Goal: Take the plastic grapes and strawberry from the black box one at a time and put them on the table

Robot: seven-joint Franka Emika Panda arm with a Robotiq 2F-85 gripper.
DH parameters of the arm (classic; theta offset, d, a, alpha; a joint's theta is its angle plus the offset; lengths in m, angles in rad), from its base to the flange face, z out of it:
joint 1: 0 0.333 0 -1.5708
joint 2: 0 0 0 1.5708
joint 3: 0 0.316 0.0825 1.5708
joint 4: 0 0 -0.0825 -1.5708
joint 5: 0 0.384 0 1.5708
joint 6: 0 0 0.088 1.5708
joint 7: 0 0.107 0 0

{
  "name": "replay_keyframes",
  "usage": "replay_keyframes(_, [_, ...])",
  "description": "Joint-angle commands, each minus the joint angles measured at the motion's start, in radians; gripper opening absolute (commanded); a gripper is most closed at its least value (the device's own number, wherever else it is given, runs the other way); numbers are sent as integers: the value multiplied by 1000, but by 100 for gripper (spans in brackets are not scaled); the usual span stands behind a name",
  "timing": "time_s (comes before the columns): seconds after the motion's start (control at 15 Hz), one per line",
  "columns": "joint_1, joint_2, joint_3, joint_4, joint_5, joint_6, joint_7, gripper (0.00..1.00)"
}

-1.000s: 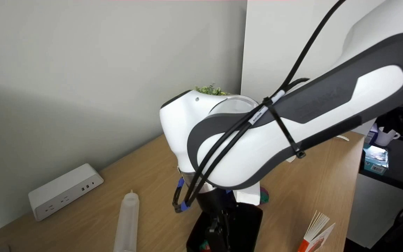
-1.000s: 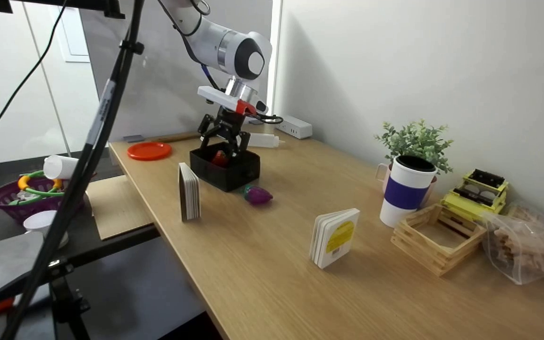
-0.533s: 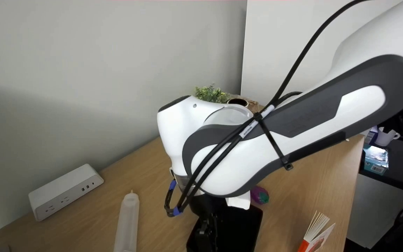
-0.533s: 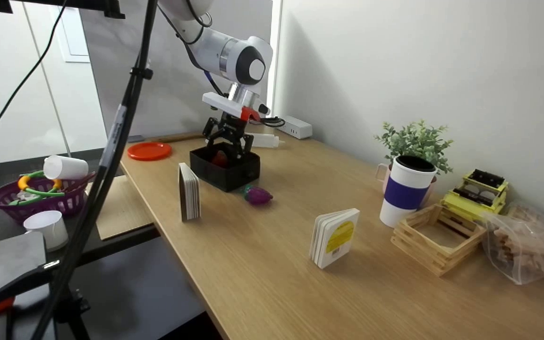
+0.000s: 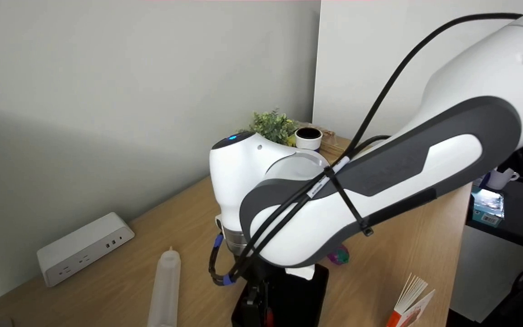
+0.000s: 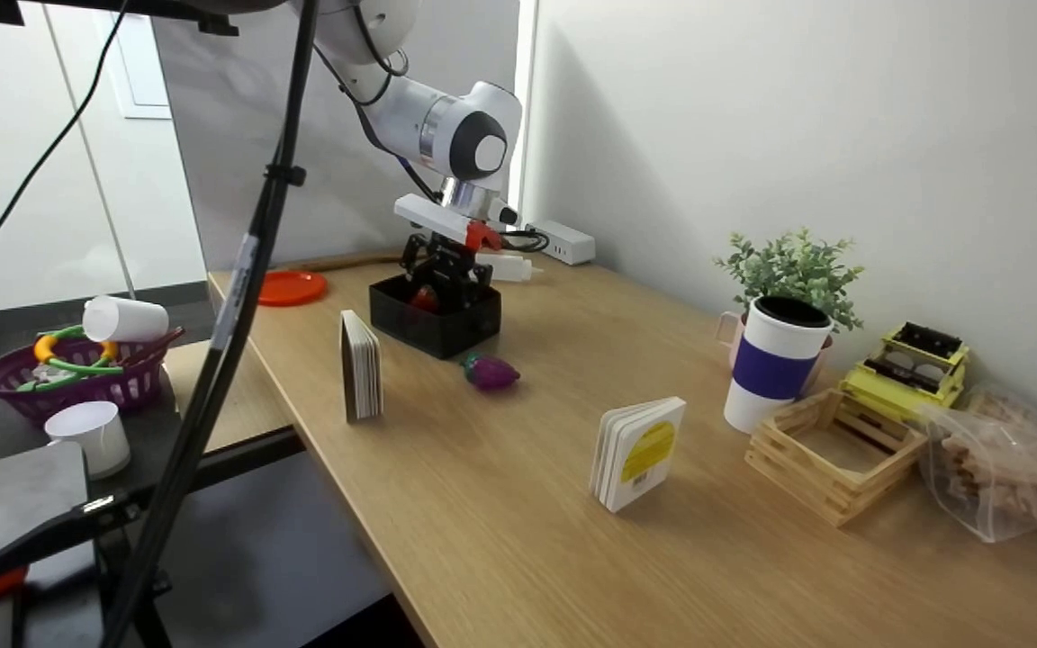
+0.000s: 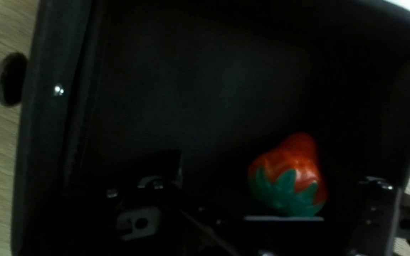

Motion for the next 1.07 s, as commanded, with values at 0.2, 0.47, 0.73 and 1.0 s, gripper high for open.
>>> replay_keyframes(0.2, [4, 35, -15, 67, -7, -39, -4, 45])
replay_keyframes(0.47, [7, 37, -22, 78, -9, -58, 2, 22])
replay_keyframes(0.73, [21, 3, -35, 37, -21, -44, 41, 22])
replay_keyframes(1.0, [43, -36, -60, -13, -34, -27, 140, 22])
